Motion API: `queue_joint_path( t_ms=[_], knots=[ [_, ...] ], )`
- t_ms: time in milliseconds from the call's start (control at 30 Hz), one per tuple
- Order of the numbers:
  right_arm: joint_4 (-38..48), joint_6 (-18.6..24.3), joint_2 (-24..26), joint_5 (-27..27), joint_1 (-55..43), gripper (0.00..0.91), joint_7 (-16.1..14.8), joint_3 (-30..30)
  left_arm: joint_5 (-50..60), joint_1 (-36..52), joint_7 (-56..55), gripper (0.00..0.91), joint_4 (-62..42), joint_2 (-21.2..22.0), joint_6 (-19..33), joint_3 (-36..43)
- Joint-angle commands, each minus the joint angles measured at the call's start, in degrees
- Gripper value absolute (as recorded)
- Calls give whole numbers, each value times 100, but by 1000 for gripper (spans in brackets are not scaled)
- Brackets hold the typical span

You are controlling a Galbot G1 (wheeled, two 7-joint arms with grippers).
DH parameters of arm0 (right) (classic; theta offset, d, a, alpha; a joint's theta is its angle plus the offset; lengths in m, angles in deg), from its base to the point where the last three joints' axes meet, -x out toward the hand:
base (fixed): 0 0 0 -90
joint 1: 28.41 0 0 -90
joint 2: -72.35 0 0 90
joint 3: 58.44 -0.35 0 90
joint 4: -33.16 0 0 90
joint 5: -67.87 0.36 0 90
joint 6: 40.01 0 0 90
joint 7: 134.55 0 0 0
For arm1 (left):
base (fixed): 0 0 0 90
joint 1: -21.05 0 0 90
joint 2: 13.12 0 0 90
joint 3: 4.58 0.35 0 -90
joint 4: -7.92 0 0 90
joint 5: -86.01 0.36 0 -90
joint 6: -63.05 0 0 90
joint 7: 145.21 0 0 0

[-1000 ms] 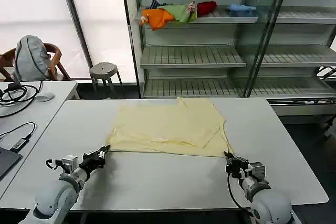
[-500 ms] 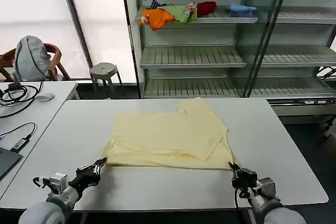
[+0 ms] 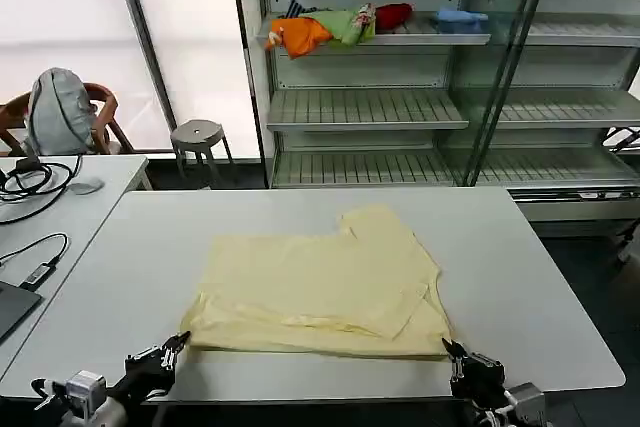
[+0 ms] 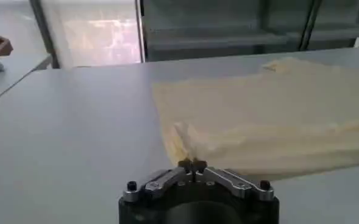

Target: Fold and organize the clothes.

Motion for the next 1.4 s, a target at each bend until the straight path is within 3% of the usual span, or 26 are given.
queue_joint_path(
  t_ms=[33,200,300,433,467,533,567,633,800,1067,1400],
  knots=[
    [-385,-48,-27,-232,573,907,-105,-149,371,-900,242,907,339,0,-4,-325],
    [-497,-86,14,-313,554,907,-287,-311,580,-863,247,907,345,9,62,-351],
    [-600,-3,106,-65,453,907,-321,-549,426,-545,198,907,335,-6,51,-457],
    [-536,149,185,207,46,907,-195,-562,29,-174,192,907,340,-113,64,-617],
    [-418,151,180,264,-387,907,35,-386,-118,-88,190,907,346,-134,71,-625],
    [-308,138,164,265,-676,907,139,-273,-329,213,84,907,329,-212,165,-597],
    [-15,93,124,262,-1177,907,418,9,-378,317,71,907,279,-250,278,-569],
    [249,-9,45,254,-1672,907,518,249,-376,644,68,907,171,-329,300,-432],
    [1184,-225,-283,563,-3486,907,1128,1165,-370,1481,-8,907,-376,-450,229,80],
    [2886,-237,-786,503,-5547,907,986,2227,-405,2846,-229,907,-1541,-547,116,819],
    [4984,-233,-1595,513,-7080,907,981,2703,-761,3614,-288,907,-2455,-672,-61,1268]
  ],
)
